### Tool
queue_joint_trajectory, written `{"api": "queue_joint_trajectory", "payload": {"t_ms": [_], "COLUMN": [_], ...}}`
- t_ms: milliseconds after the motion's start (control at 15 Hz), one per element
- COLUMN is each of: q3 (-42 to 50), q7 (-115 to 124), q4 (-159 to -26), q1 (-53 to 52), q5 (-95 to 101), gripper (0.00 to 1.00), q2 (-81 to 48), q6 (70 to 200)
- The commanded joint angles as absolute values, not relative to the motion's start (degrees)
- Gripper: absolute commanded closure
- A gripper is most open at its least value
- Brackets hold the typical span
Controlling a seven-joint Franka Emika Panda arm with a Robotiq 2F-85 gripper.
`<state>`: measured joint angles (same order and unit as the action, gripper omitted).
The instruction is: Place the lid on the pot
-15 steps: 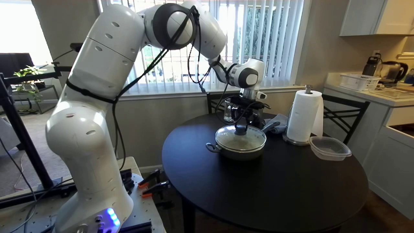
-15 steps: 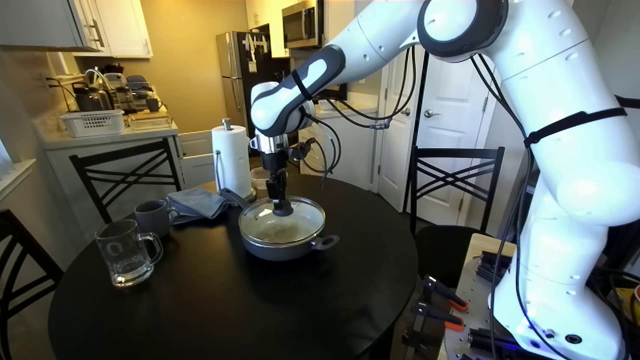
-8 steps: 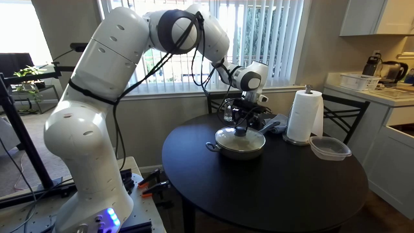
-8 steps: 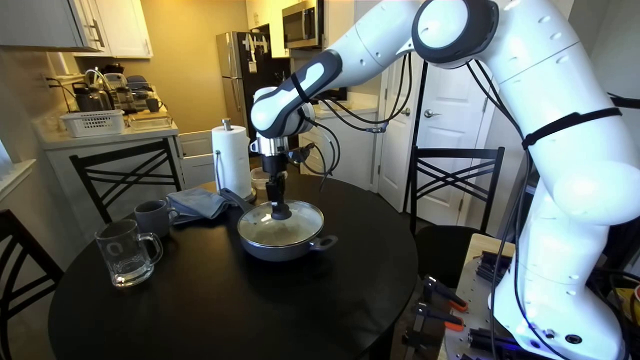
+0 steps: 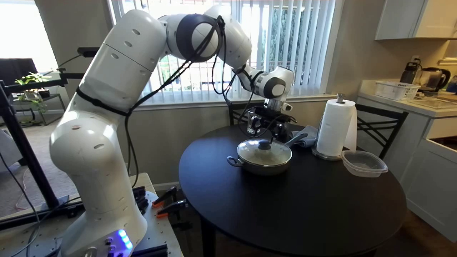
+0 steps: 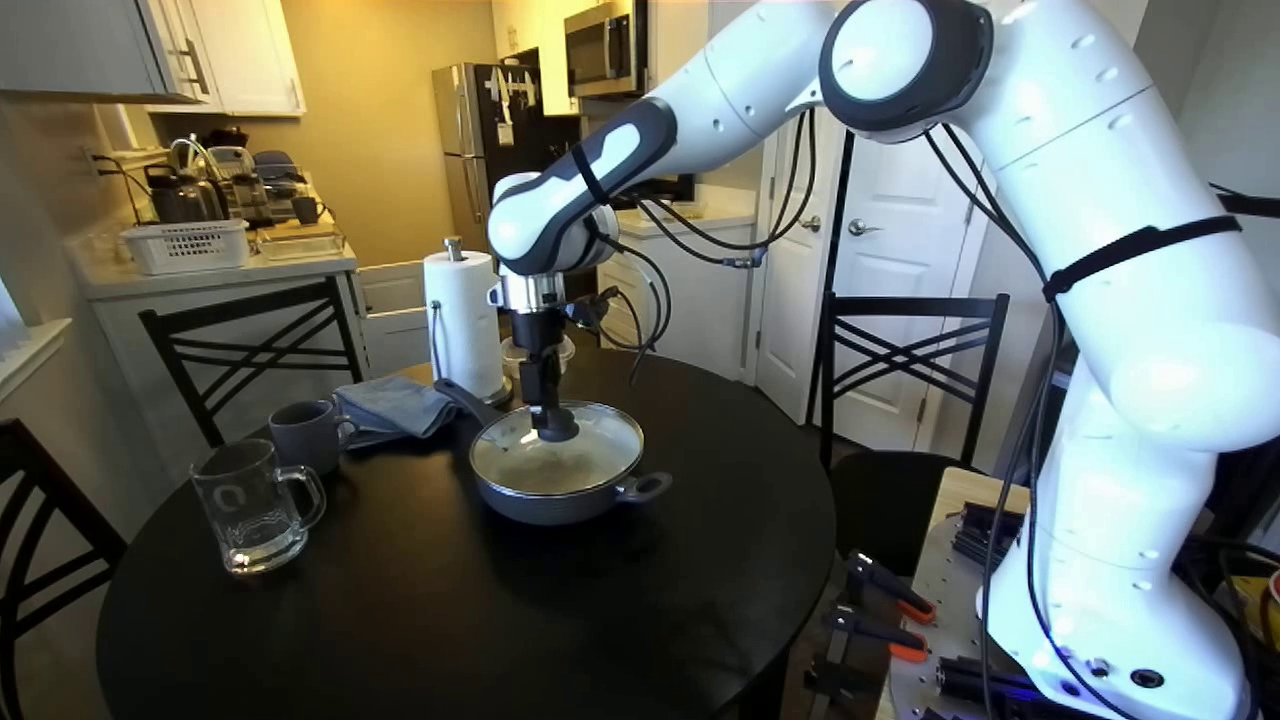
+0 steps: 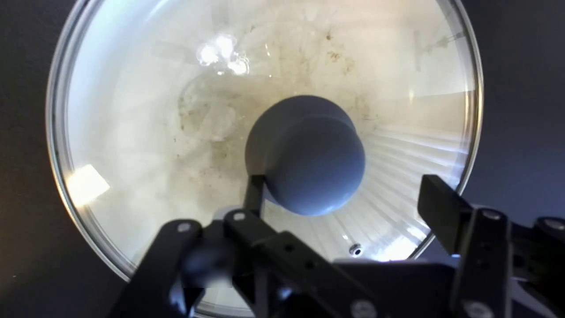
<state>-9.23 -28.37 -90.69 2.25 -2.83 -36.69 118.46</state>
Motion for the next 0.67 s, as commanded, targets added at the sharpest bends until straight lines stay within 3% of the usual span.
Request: {"api": "queue_joint_trajectory", "payload": {"t_ms": [0,600], "q3": [-8.4,-7.5], "q7": [-23.3,-15.6], "q4": [-91.9,-90.8], "q1": [-0.5,-3.8], "q5": [-1.7,-1.2], "gripper": [0.0,0.0], "q2": [-33.7,-32.5], "q6": [116.5,116.6]}}
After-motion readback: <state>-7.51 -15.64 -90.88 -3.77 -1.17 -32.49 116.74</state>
